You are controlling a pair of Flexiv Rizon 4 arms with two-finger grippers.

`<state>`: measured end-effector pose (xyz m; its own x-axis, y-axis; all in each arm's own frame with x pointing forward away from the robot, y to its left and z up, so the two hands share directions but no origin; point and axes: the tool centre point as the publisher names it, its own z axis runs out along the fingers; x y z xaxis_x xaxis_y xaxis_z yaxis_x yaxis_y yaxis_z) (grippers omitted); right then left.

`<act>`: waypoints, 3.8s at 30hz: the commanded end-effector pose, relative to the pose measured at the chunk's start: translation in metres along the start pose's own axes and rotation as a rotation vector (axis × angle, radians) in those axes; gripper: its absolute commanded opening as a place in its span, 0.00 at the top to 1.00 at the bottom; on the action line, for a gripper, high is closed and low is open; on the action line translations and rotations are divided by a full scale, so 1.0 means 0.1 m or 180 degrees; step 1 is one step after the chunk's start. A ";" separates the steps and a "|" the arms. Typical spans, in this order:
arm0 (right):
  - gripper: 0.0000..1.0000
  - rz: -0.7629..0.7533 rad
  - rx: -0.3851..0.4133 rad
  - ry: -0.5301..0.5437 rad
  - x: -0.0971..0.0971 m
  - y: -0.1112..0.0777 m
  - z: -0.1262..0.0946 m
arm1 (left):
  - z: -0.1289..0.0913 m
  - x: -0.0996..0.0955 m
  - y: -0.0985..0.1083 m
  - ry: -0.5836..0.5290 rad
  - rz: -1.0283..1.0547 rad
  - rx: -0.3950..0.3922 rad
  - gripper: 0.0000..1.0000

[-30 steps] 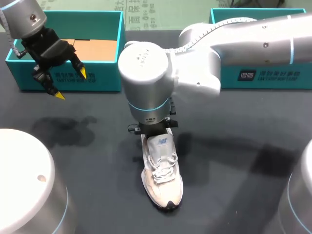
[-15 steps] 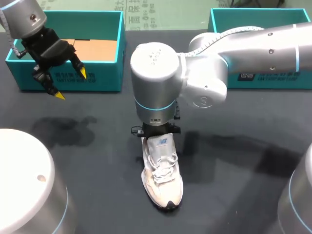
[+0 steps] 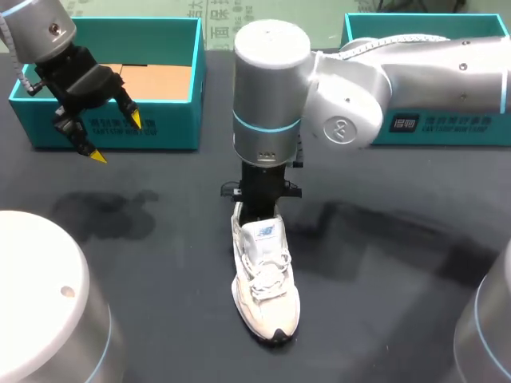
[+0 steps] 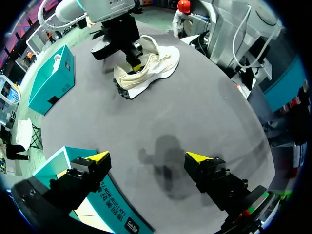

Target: Take the shoe out of the shoebox, open the shoe tongue, remove and reinsert the insole, then place the shoe into the shoebox

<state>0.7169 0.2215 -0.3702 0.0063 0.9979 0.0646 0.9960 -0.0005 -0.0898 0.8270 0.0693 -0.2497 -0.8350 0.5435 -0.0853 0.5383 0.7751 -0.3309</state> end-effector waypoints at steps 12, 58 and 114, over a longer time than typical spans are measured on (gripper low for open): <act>0.02 -0.0200 0.0476 -0.0114 -0.01 -0.14 0.01 | 0.00 0.01 0.00 0.0001 -0.0001 -0.0011 0.00; 0.00 -0.0837 0.0363 -0.0120 0.18 -0.26 -0.09 | 0.00 0.01 0.00 0.0001 -0.0001 -0.0011 0.00; 0.00 -0.1079 -0.0102 -0.0481 0.04 -0.77 -0.86 | 0.00 0.01 0.00 0.0001 -0.0001 -0.0011 0.00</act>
<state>0.6538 0.2279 -0.2777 -0.3348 0.9393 -0.0749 0.9414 0.3299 -0.0697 0.8270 0.0692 -0.2496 -0.8351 0.5435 -0.0851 0.5383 0.7752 -0.3306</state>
